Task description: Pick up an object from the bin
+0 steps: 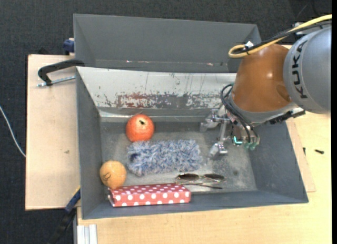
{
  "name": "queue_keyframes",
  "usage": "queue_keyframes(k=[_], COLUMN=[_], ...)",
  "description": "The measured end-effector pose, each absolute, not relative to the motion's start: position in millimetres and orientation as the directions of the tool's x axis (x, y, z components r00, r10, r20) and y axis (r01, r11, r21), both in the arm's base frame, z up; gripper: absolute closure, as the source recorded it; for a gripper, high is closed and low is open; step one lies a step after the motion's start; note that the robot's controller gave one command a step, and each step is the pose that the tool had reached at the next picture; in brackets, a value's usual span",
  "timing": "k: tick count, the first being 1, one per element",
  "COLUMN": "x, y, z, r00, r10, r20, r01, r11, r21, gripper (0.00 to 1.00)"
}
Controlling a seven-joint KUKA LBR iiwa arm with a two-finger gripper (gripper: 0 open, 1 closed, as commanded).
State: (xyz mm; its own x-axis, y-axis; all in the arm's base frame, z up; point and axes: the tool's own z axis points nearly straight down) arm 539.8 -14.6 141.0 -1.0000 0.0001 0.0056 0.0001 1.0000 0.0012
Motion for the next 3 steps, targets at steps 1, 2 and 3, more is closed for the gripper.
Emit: queue_keyframes(k=[1,2,3], x=[541.0,524.1,524.1], y=[-14.6,13.8,13.8], z=[144.1,76.1,76.1], r00=[-1.0,-0.999,-0.999], r10=[0.0,-0.043,-0.043], r20=[0.0,-0.006,-0.006], r01=[0.0,-0.043,-0.043], r11=[1.0,0.999,0.999], r21=[0.001,0.001,0.001], gripper=[0.0,1.0,1.0])
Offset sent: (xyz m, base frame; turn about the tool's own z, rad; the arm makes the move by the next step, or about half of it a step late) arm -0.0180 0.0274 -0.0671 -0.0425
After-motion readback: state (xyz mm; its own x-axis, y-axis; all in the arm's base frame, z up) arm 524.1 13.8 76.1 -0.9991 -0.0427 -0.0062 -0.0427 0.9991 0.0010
